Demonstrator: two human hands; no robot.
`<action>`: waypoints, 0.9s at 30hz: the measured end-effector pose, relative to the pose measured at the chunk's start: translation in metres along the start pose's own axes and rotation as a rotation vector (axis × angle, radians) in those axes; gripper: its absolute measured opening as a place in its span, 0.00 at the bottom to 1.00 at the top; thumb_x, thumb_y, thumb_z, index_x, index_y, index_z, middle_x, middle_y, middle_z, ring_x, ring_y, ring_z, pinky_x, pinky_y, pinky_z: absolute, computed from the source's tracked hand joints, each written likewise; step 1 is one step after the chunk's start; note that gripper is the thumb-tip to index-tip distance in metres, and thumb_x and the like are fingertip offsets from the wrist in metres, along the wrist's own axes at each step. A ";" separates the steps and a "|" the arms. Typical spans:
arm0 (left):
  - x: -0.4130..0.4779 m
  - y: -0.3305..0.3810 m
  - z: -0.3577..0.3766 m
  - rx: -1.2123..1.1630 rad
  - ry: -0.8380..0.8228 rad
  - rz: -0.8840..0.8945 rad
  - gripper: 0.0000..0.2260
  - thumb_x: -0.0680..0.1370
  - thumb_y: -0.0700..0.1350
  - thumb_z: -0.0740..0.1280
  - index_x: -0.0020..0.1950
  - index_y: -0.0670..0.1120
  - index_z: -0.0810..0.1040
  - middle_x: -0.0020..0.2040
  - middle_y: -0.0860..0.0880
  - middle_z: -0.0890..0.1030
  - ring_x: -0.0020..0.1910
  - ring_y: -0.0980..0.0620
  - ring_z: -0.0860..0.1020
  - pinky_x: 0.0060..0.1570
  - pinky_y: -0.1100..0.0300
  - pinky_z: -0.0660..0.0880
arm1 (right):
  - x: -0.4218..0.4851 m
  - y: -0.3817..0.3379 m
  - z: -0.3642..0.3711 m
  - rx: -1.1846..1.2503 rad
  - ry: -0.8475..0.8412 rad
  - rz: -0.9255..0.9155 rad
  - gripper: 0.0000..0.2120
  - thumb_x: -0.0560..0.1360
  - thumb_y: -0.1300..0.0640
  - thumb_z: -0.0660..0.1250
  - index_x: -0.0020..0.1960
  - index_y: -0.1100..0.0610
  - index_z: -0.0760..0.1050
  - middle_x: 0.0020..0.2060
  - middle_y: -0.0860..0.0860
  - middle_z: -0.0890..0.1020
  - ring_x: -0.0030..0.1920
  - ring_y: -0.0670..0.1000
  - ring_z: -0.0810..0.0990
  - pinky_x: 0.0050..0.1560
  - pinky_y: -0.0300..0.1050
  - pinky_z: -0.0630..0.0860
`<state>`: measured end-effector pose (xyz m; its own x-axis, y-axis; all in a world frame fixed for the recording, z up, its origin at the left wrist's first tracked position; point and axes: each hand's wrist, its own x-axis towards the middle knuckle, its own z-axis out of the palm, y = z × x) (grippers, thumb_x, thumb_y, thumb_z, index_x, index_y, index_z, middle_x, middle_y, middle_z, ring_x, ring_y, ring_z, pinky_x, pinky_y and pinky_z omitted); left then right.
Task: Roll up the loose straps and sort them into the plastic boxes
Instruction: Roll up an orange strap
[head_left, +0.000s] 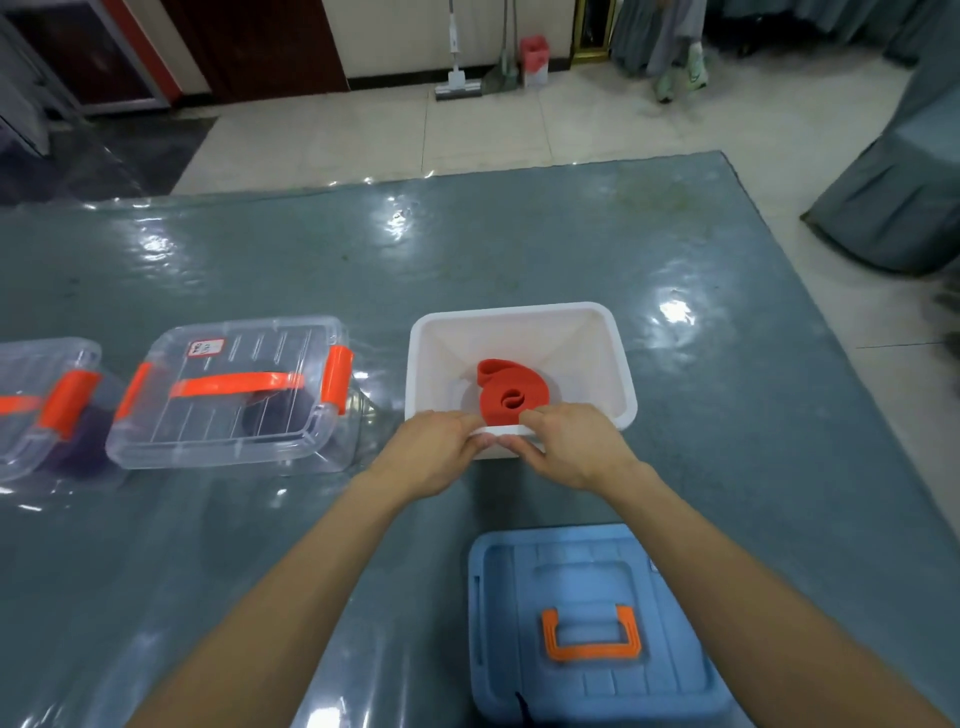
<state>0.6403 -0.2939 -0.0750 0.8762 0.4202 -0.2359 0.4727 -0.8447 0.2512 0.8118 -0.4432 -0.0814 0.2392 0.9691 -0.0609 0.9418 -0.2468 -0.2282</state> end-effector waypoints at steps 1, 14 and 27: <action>-0.001 0.002 -0.002 0.005 -0.007 -0.005 0.17 0.89 0.60 0.58 0.63 0.51 0.79 0.61 0.48 0.84 0.58 0.41 0.82 0.47 0.52 0.70 | 0.001 0.000 -0.002 -0.001 -0.034 0.007 0.24 0.85 0.33 0.56 0.48 0.53 0.74 0.43 0.49 0.83 0.40 0.55 0.80 0.46 0.55 0.79; -0.119 0.028 0.046 0.138 0.278 -0.021 0.09 0.83 0.47 0.69 0.61 0.45 0.83 0.55 0.46 0.84 0.51 0.40 0.84 0.49 0.47 0.79 | -0.138 0.001 0.035 -0.066 0.247 0.182 0.08 0.80 0.56 0.68 0.54 0.60 0.81 0.51 0.55 0.83 0.55 0.61 0.82 0.63 0.57 0.75; -0.127 0.050 0.142 -0.140 -0.297 -0.497 0.22 0.84 0.58 0.65 0.62 0.40 0.81 0.61 0.38 0.85 0.61 0.36 0.83 0.57 0.48 0.81 | -0.234 0.007 0.117 0.022 0.094 0.814 0.24 0.78 0.63 0.68 0.73 0.62 0.75 0.56 0.64 0.79 0.58 0.67 0.77 0.51 0.61 0.78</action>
<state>0.5399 -0.4368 -0.1660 0.4923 0.6261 -0.6047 0.8452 -0.5099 0.1602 0.7344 -0.6717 -0.1827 0.8654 0.4828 -0.1343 0.4606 -0.8719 -0.1663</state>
